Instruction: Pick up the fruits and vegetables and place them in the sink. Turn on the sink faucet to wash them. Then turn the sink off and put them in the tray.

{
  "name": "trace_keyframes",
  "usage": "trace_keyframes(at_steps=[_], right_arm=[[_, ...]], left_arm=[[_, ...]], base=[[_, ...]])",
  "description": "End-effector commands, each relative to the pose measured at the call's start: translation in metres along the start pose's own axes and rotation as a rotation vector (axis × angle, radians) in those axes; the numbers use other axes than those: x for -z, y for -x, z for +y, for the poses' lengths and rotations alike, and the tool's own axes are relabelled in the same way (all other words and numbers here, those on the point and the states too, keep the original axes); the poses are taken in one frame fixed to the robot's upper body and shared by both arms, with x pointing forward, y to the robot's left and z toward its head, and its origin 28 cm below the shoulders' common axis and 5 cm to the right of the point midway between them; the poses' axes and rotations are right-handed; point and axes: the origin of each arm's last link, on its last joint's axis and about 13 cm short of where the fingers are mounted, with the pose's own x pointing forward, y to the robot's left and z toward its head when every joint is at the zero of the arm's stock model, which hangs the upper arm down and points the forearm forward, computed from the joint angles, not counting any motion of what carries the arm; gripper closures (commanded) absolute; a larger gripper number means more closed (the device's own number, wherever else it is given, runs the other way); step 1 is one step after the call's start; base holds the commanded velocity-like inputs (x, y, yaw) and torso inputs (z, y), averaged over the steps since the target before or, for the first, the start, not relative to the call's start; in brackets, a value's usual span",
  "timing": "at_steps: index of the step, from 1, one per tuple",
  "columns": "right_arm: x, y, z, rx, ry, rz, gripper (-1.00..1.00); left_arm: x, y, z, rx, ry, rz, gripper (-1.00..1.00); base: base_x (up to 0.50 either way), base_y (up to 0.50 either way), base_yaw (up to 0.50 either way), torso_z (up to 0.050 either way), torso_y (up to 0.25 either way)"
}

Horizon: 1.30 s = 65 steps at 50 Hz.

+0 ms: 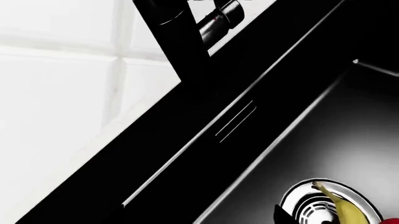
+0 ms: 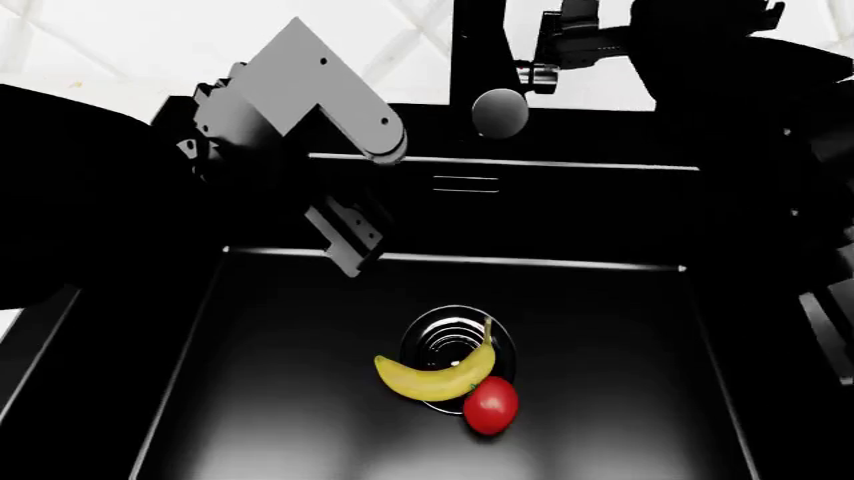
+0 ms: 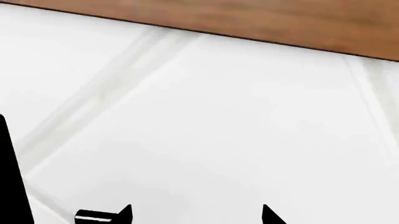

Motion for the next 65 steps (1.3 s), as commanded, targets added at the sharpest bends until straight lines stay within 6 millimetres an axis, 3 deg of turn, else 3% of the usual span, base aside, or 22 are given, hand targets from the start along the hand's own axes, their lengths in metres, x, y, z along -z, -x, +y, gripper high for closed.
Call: trace_keyframes(at_steps=[1,16,28,38,65], right_arm=[[-0.012,0.054,-0.024,-0.090,0.147,0.038,-1.00],[-0.036,0.128,-0.052,-0.374,0.366,0.132,-1.00],[-0.047,0.165,-0.051,-0.555,0.406,0.192,-1.00],[-0.032,0.172,-0.040,-0.687,0.457,0.276,-1.00],[0.019,0.157,-0.010,-0.857,0.492,0.419,-1.00]], left_arm=[[-0.001,-0.005,0.000,0.029,0.014,0.059,-1.00],[-0.010,-0.006,0.001,0.130,0.056,0.098,-1.00],[-0.012,-0.005,-0.001,0.139,0.031,0.111,-1.00],[-0.014,-0.002,-0.002,0.154,0.026,0.105,-1.00],[-0.018,0.003,0.003,0.107,0.055,0.082,-1.00]], base=[[0.00,0.00,0.00,0.000,0.000],[0.00,0.00,0.00,0.000,0.000],[0.00,0.00,0.00,0.000,0.000],[0.00,0.00,0.00,0.000,0.000],[0.00,0.00,0.00,0.000,0.000]])
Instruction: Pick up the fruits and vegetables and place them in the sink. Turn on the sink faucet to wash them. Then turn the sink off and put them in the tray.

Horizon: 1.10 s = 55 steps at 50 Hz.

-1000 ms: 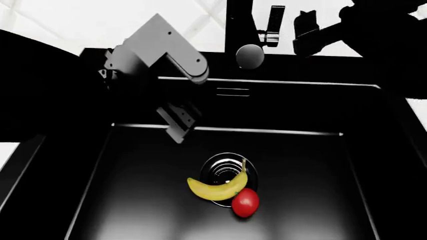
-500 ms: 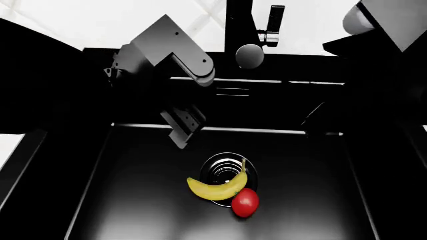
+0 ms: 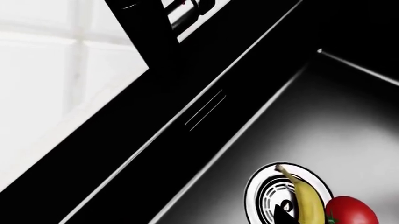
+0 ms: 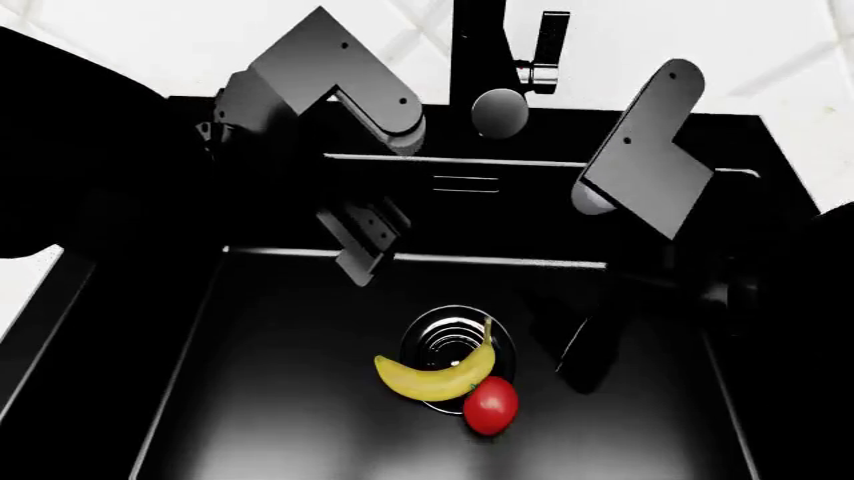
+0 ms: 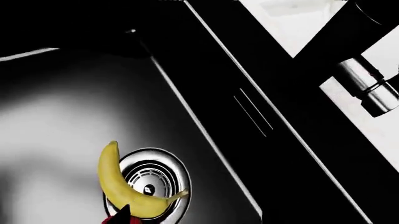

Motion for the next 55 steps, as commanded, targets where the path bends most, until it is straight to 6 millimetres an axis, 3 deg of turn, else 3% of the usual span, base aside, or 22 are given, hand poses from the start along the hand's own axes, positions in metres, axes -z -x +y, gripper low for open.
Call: trace_keyframes(at_steps=[1,32,55], right_arm=[[0.010,-0.018,0.010,-0.082,0.004,0.035,-1.00],[0.040,-0.062,0.035,-0.242,-0.034,0.129,-1.00],[0.057,-0.090,0.041,-0.268,-0.069,0.213,-1.00]], left_arm=[[0.000,0.000,0.001,-0.010,0.008,-0.006,-1.00],[-0.001,0.000,0.000,-0.011,-0.004,0.002,-1.00],[0.002,0.000,-0.001,0.004,-0.008,-0.002,-1.00]], base=[[0.00,0.00,0.00,0.000,0.000],[0.00,0.00,0.00,0.000,0.000],[0.00,0.00,0.00,0.000,0.000]])
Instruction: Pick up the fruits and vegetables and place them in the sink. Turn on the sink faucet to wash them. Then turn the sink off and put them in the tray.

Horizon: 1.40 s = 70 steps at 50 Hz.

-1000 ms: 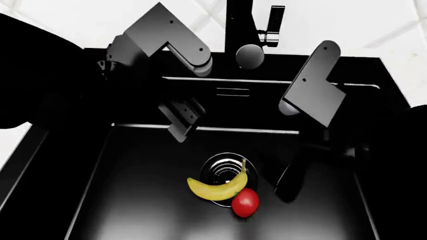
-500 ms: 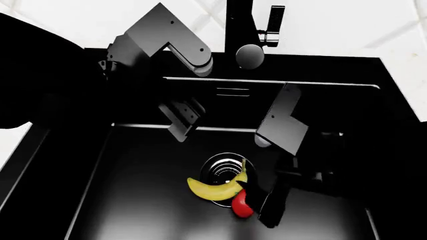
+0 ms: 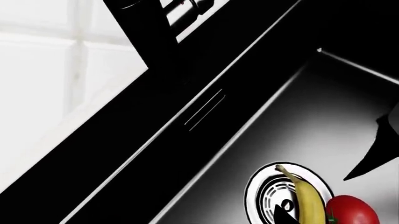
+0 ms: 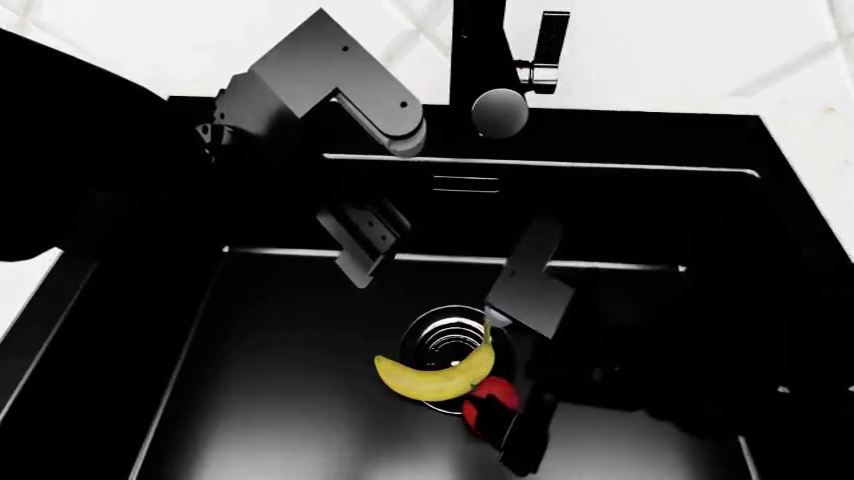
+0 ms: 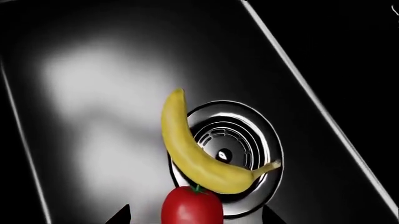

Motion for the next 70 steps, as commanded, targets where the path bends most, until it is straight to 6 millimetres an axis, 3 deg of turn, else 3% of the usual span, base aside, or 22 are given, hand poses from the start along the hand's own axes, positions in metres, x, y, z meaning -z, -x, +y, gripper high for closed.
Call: trace_keyframes(at_steps=[1,45,67,68,70], right_arm=[[0.005,-0.017,0.001,-0.028,-0.014,0.038,-1.00],[0.027,-0.075,-0.004,-0.059,-0.109,0.214,-1.00],[0.040,-0.081,-0.002,-0.066,-0.139,0.266,-1.00],[0.039,-0.081,-0.002,-0.063,-0.142,0.260,1.00],[0.039,-0.079,-0.002,-0.056,-0.144,0.252,1.00]], left_arm=[[0.001,0.000,0.000,0.004,-0.001,-0.001,-1.00],[0.003,0.002,0.001,0.006,-0.002,-0.002,-1.00],[0.005,0.002,0.000,0.009,0.000,-0.003,-1.00],[0.005,0.002,0.000,0.009,0.000,-0.003,-1.00],[0.005,0.002,0.000,0.009,0.000,-0.003,-1.00]], base=[[0.00,0.00,0.00,0.000,0.000],[0.00,0.00,0.00,0.000,0.000],[0.00,0.00,0.00,0.000,0.000],[0.00,0.00,0.00,0.000,0.000],[0.00,0.00,0.00,0.000,0.000]])
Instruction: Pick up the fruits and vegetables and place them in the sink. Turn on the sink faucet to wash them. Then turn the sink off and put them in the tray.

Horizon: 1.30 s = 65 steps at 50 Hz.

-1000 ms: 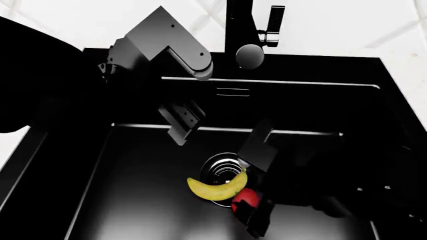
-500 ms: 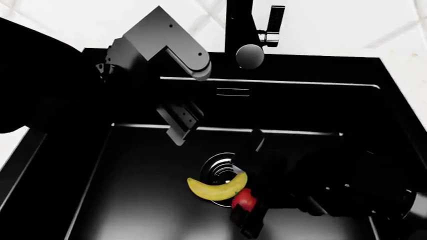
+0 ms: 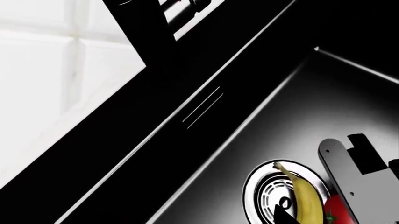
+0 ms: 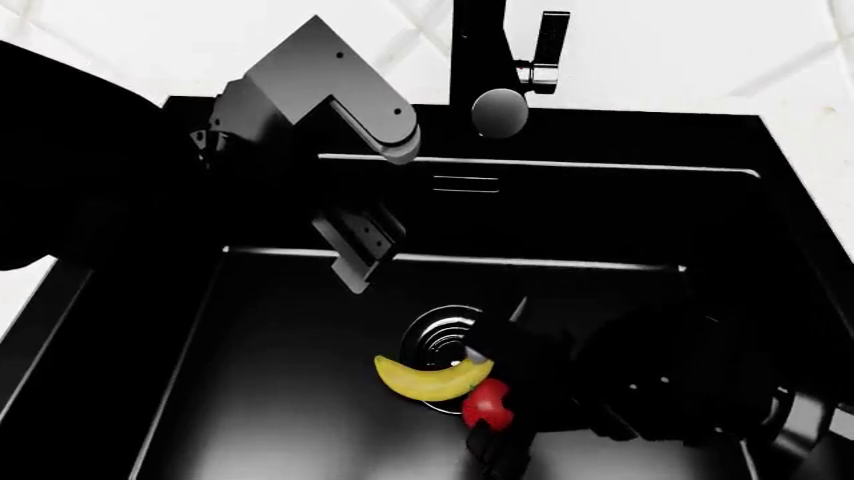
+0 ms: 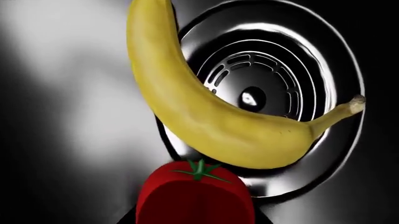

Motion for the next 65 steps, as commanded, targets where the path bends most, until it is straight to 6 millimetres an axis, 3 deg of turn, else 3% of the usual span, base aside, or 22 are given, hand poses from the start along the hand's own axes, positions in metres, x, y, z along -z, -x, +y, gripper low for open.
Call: trace_keyframes(at_steps=[1,15,30,38,51,65], right_arm=[[0.003,0.000,0.000,0.003,-0.018,-0.001,1.00],[0.013,0.040,0.001,0.081,-0.033,-0.057,1.00],[0.024,0.134,-0.002,0.315,-0.108,-0.249,1.00],[0.021,0.170,-0.001,0.427,-0.130,-0.340,1.00],[0.012,0.194,-0.004,0.500,-0.129,-0.434,1.00],[-0.002,0.203,-0.005,0.527,-0.103,-0.466,1.00]], left_arm=[[0.001,0.000,0.000,0.001,0.000,0.000,-1.00],[0.002,-0.002,-0.001,0.009,-0.011,0.023,-1.00],[0.003,-0.007,0.006,0.120,-0.095,0.125,-1.00],[0.006,-0.020,0.005,0.257,-0.121,0.181,-1.00],[0.008,-0.028,0.004,0.433,-0.076,0.119,-1.00],[0.017,-0.046,0.000,0.471,-0.046,0.142,-1.00]], base=[[0.00,0.00,0.00,0.000,0.000],[0.00,0.00,0.00,0.000,0.000],[0.00,0.00,0.00,0.000,0.000],[0.00,0.00,0.00,0.000,0.000],[0.00,0.00,0.00,0.000,0.000],[0.00,0.00,0.00,0.000,0.000]])
